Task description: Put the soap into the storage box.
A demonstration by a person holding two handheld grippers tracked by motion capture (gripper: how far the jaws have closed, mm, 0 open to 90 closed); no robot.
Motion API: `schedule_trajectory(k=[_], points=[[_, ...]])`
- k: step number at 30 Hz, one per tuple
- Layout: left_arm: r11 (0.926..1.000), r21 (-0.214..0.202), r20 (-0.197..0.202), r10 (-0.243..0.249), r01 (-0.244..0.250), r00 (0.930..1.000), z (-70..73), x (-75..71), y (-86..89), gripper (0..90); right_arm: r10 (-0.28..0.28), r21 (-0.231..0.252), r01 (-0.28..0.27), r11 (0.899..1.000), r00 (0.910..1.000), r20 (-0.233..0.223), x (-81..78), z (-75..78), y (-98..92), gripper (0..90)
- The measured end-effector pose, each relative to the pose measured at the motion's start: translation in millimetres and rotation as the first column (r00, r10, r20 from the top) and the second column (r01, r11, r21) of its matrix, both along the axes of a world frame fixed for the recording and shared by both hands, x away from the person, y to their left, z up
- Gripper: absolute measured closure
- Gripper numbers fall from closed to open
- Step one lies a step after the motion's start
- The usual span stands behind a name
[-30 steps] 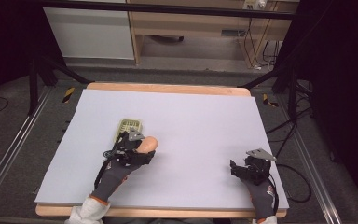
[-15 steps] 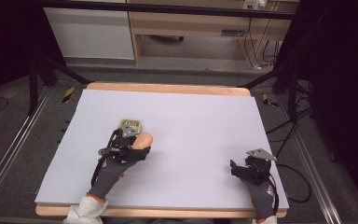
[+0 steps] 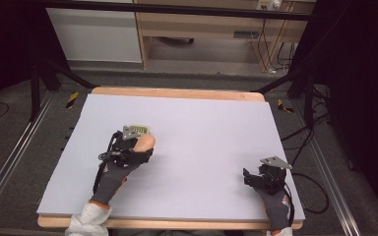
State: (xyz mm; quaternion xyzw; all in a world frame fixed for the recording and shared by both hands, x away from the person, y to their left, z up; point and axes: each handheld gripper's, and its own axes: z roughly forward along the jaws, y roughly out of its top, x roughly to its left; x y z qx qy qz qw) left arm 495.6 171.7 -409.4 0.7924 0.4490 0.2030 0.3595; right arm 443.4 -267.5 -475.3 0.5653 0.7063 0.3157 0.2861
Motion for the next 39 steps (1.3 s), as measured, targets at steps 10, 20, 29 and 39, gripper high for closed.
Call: schedule_trajectory(k=[10, 20, 29, 39], points=[[0.9992, -0.004, 0.013, 0.041, -0.041, 0.9991, 1.3, 10.7, 5.5, 31.5, -0.002, 0.001, 0.002, 1.0, 1.0, -0.002, 0.5, 0.0, 0.0, 10.0], [0.9971, 0.004, 0.005, 0.075, -0.076, 0.9971, -3.4, 21.8, 11.9, 31.5, 0.001, 0.001, -0.001, 1.0, 1.0, -0.005, 1.2, -0.4, 0.6, 9.9], [0.9946, 0.008, -0.003, 0.103, -0.103, 0.9947, -8.1, 32.2, 18.4, 31.6, 0.0, -0.004, 0.0, 1.0, 1.0, -0.006, 2.4, -1.1, 1.7, 9.8], [0.9927, 0.013, -0.019, 0.12, -0.12, 0.9925, -16.2, 43.9, 21.0, 31.5, 0.002, -0.006, -0.002, 1.0, 1.0, -0.005, 2.5, -1.0, 1.6, 9.8]])
